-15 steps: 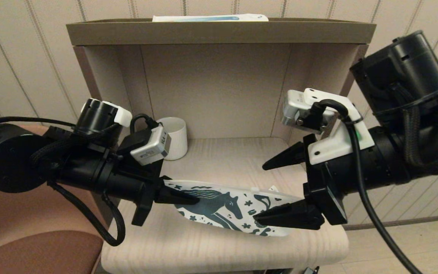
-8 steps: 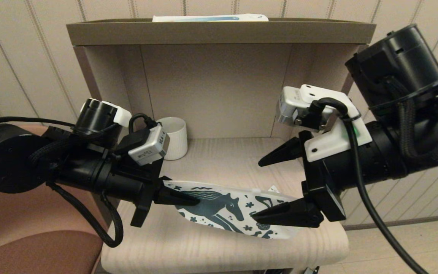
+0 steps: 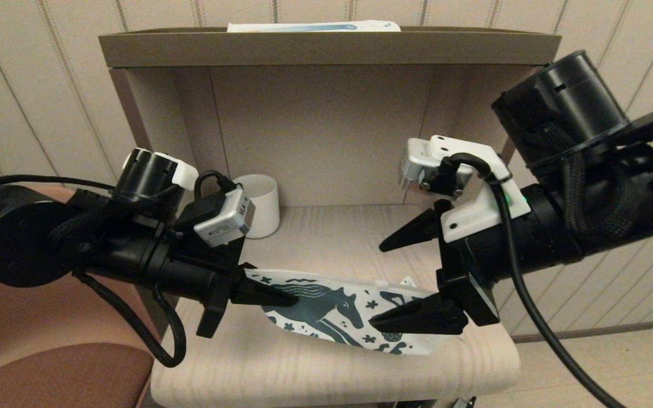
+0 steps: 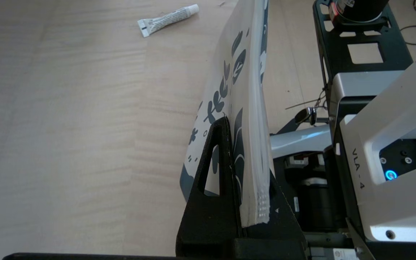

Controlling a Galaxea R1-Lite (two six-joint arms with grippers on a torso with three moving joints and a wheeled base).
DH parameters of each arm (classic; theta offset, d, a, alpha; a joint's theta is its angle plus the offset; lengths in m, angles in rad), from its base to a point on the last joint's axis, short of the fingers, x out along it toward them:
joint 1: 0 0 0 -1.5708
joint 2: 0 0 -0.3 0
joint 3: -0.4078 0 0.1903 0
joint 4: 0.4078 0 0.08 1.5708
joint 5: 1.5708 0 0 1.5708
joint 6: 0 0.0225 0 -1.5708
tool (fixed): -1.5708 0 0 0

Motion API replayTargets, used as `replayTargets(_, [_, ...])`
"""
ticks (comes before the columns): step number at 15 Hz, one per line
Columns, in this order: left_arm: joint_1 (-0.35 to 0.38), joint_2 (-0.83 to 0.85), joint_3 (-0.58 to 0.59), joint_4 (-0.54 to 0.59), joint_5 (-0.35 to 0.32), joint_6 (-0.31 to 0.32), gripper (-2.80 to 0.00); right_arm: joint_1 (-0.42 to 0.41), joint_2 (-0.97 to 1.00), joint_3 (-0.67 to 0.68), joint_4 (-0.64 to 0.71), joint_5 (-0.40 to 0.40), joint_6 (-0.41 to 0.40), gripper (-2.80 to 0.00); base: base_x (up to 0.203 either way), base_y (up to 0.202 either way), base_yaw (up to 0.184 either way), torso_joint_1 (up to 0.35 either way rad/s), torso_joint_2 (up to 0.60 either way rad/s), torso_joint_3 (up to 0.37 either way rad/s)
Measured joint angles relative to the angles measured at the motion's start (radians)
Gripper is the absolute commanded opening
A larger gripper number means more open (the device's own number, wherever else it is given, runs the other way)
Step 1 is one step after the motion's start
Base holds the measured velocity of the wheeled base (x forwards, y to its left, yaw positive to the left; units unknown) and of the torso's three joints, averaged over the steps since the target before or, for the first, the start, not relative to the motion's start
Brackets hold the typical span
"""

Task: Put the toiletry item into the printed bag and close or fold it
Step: Open the storage bag

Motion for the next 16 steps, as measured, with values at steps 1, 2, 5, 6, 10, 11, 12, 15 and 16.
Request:
replayTargets(1, [0.0,0.0,0.0,0.0,0.0,0.0,-2.8,-0.003,0.001,0.0,-0.001,0.001,0.0,-2.8,0.0,0.0,0.0,0.0,0.0,0.0])
replayTargets(2, [0.0,0.001,0.0,0.0,0.0,0.0,-2.8,-0.005,0.003,0.0,-0.002,0.002,-0.001,-2.8,0.0,0.0,0.0,0.0,0.0,0.0])
replayTargets(5, [0.0,0.001,-0.002,0.0,0.0,0.0,-2.8,-0.006,0.004,0.0,-0.002,0.007,0.0,-2.8,0.0,0.0,0.0,0.0,0.0,0.0])
replayTargets(6, [0.0,0.001,-0.004,0.0,0.001,0.0,-2.8,-0.007,0.004,0.001,-0.002,0.015,0.0,-2.8,0.0,0.0,0.0,0.0,0.0,0.0])
replayTargets(10, [-0.001,0.003,-0.011,-0.001,0.001,0.001,-2.8,-0.002,0.014,0.002,-0.007,0.037,0.0,-2.8,0.0,0.0,0.0,0.0,0.0,0.0])
replayTargets(11, [-0.001,0.005,-0.011,-0.001,0.002,0.001,-2.8,0.0,0.017,0.002,-0.007,0.046,0.001,-2.8,0.0,0.0,0.0,0.0,0.0,0.0])
replayTargets(12, [-0.001,0.006,-0.011,-0.002,0.003,0.002,-2.8,0.003,0.018,0.004,-0.007,0.05,0.001,-2.8,0.0,0.0,0.0,0.0,0.0,0.0])
replayTargets(15, [-0.001,0.009,-0.011,-0.003,0.002,0.004,-2.8,0.0,0.02,0.006,-0.007,0.052,0.001,-2.8,0.0,0.0,0.0,0.0,0.0,0.0])
replayTargets(16, [-0.001,0.009,-0.011,-0.003,0.002,0.004,-2.8,-0.003,0.016,0.008,-0.006,0.052,0.001,-2.8,0.0,0.0,0.0,0.0,0.0,0.0])
